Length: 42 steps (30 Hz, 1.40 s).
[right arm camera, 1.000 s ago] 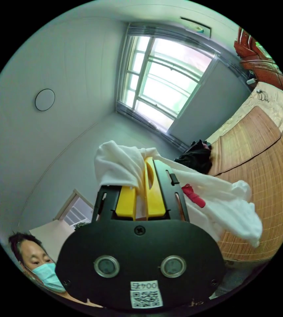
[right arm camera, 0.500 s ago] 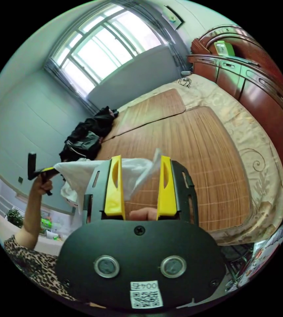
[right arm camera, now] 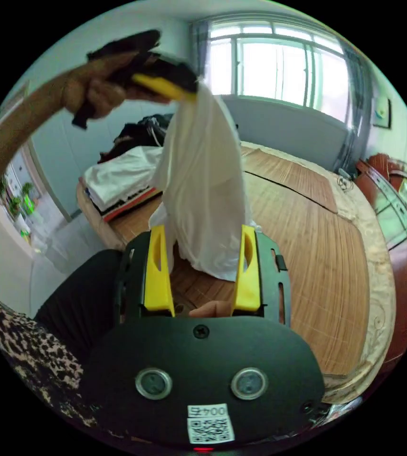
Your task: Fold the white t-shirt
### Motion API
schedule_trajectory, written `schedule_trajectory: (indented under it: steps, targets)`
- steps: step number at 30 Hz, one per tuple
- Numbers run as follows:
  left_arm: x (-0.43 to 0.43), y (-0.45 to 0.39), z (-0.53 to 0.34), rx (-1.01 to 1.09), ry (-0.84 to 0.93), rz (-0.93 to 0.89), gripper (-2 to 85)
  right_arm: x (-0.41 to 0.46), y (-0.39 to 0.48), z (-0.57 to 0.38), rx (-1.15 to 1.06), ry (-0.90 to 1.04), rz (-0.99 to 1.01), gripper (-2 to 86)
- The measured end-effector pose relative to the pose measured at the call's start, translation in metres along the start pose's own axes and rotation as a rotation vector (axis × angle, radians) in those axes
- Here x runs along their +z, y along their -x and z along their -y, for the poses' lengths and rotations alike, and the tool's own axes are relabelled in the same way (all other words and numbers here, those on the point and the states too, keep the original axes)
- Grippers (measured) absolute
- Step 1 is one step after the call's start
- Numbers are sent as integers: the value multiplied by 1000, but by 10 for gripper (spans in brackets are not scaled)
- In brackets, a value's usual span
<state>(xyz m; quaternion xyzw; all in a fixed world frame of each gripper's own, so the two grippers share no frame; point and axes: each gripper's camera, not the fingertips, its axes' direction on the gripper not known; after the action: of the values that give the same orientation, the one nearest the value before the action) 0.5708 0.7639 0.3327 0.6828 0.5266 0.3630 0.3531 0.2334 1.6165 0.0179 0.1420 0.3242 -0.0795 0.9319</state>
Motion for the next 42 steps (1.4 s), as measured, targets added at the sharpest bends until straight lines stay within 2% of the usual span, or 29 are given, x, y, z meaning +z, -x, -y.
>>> schedule_trajectory:
  steps: [4, 6, 7, 8, 10, 15, 18, 24, 32, 37, 42]
  targets:
    - [-12, 10, 3, -19, -27, -40, -2, 29, 52, 25, -79, 65, -145, 202]
    - [-19, 18, 4, -25, -37, -62, -2, 32, 60, 33, -56, 74, -256, 159]
    - [-24, 23, 4, -26, -42, -64, -2, 26, 62, 37, -44, 49, -294, 99]
    - [-27, 26, 3, -27, -46, -64, -2, 15, 62, 38, -42, 16, -287, 59]
    - [-36, 39, 2, -38, -61, -75, -1, -2, 61, 38, -73, -21, -243, 39]
    - [-48, 87, -6, -111, -71, -180, -1, -34, 59, 38, -171, -16, -164, 46]
    - [-52, 88, -12, -95, -72, -237, -1, -38, 57, 45, -184, 24, -126, 56]
    - [-84, 69, -17, -29, -77, -228, 0, -53, 71, 58, -222, 20, -83, 71]
    - [-121, 78, -37, -48, -90, -223, 4, -92, 72, 72, -251, -23, -85, 23]
    - [-139, 70, -57, -23, -97, -199, 27, -119, 48, 85, -181, -35, -114, -3]
    - [-148, 69, -86, 95, -81, -62, 96, -209, -31, 142, 20, -141, 53, -6]
